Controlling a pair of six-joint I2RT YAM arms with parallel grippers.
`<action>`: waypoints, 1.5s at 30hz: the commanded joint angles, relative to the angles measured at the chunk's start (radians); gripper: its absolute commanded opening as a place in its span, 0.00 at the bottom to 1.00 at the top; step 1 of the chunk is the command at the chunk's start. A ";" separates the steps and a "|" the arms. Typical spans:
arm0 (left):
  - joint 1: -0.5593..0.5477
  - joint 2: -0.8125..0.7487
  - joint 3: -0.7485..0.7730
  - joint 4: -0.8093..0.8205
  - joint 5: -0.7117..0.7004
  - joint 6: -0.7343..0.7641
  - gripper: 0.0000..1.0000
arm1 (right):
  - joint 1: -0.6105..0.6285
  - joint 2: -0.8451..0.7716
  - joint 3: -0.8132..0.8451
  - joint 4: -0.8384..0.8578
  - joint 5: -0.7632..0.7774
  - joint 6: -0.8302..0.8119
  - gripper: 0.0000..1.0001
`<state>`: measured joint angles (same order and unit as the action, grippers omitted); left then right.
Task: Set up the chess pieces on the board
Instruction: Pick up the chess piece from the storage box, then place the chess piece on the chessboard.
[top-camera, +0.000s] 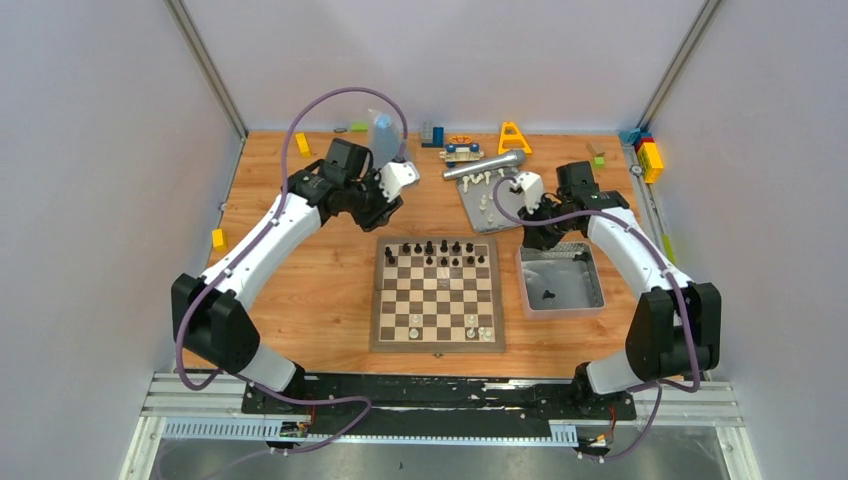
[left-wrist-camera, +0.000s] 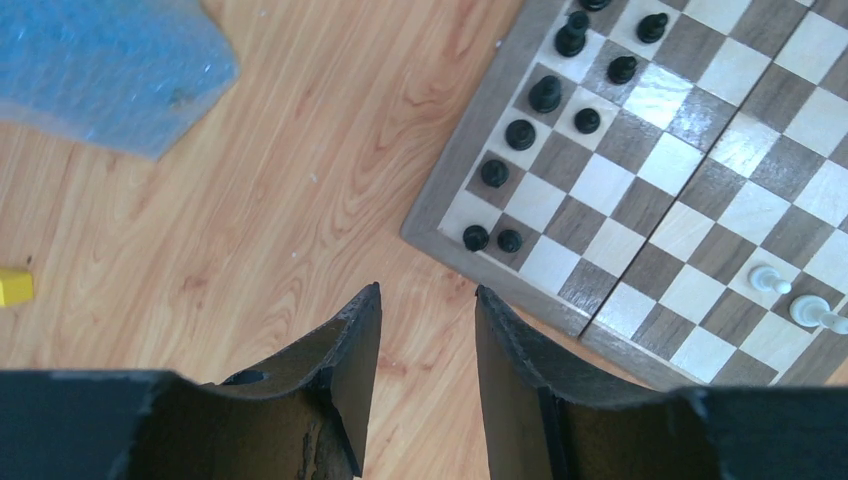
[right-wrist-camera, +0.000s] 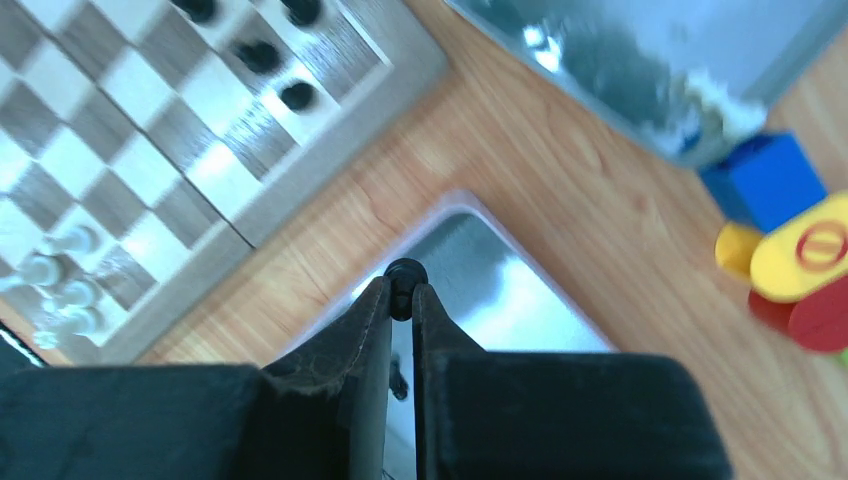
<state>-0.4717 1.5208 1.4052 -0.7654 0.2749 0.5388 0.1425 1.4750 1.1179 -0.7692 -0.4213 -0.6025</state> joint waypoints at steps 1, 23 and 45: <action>0.087 -0.088 -0.038 0.057 0.052 -0.085 0.48 | 0.125 -0.028 0.112 -0.044 -0.043 0.035 0.00; 0.512 -0.369 -0.214 0.110 0.113 -0.260 0.85 | 0.610 0.533 0.593 -0.038 0.054 0.052 0.00; 0.514 -0.368 -0.235 0.113 0.153 -0.243 0.87 | 0.626 0.643 0.632 -0.026 0.106 0.040 0.00</action>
<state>0.0345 1.1576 1.1732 -0.6765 0.4000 0.3004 0.7593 2.1052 1.7077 -0.8116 -0.3378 -0.5522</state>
